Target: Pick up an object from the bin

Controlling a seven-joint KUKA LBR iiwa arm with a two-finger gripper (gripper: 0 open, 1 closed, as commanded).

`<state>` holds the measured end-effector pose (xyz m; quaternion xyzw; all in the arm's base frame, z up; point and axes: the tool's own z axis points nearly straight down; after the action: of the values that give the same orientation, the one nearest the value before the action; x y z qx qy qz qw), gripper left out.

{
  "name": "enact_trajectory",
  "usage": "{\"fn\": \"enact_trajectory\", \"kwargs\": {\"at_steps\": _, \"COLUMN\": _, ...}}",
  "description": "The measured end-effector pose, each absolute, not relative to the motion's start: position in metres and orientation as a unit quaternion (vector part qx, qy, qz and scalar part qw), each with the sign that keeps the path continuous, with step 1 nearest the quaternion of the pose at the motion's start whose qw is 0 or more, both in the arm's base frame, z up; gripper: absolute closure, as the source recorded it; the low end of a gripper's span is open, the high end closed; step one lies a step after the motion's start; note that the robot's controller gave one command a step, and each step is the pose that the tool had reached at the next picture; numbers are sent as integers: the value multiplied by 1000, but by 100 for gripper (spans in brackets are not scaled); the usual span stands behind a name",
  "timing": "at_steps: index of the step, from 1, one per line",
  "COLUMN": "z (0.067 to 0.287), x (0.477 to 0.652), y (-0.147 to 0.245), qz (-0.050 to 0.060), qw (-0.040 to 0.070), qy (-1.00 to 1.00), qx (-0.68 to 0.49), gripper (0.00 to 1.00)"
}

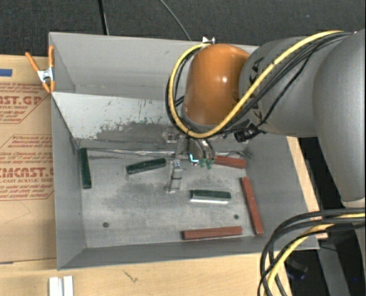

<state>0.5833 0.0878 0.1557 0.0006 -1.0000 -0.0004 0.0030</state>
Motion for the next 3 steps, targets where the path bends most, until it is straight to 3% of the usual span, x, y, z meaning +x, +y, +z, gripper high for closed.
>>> {"fn": "enact_trajectory", "kwargs": {"at_steps": 1, "z": 160, "x": 585, "y": 88, "qz": -1, "qw": -1, "qy": -1000, "qx": 0, "gripper": 0}}
{"fn": "enact_trajectory", "kwargs": {"at_steps": 2, "z": 102, "x": 591, "y": 94, "qz": -1, "qw": -4, "qy": -1000, "qx": 6, "gripper": 0}}
{"fn": "enact_trajectory", "kwargs": {"at_steps": 3, "z": 73, "x": 592, "y": 101, "qz": -2, "qw": -5, "qy": -999, "qx": 54, "gripper": 100}}
